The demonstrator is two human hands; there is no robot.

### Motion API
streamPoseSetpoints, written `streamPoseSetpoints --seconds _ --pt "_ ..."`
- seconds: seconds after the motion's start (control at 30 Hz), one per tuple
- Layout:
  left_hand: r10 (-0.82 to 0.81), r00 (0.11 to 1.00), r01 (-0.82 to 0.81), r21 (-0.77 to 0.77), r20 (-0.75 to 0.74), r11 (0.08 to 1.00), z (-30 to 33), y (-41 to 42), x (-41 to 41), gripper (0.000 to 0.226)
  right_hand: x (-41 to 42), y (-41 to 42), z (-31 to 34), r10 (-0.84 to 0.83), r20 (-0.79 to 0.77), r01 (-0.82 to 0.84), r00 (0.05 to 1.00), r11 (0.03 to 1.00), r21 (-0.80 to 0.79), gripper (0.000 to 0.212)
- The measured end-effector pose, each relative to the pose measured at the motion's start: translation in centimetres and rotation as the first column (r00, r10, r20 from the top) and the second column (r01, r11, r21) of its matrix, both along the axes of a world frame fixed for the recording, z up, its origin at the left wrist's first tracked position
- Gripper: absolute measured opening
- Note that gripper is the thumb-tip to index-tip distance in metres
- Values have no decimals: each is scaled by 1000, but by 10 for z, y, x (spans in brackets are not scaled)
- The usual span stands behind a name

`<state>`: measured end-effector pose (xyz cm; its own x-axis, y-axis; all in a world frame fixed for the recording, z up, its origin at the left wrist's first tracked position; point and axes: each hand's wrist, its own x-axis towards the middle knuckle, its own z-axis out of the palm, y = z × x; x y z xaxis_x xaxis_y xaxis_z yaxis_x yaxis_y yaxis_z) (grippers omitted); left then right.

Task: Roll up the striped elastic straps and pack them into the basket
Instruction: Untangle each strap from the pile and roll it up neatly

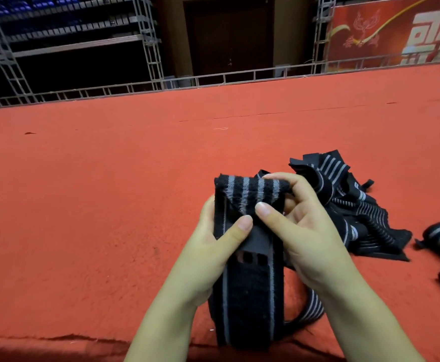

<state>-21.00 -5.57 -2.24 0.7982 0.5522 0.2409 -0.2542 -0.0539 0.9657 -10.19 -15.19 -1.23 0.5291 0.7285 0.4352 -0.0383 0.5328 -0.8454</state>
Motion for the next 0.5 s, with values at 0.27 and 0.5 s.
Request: streamPoseSetpoints --seconds 0.27,0.5 --pt "1 1000 -1 7 -6 1000 -1 1 1 33 9 -13 13 -200 401 259 894 961 -97 41" --pt "-80 996 78 -55 -39 995 0 1 1 33 10 -14 15 -359 366 382 858 924 13 44"
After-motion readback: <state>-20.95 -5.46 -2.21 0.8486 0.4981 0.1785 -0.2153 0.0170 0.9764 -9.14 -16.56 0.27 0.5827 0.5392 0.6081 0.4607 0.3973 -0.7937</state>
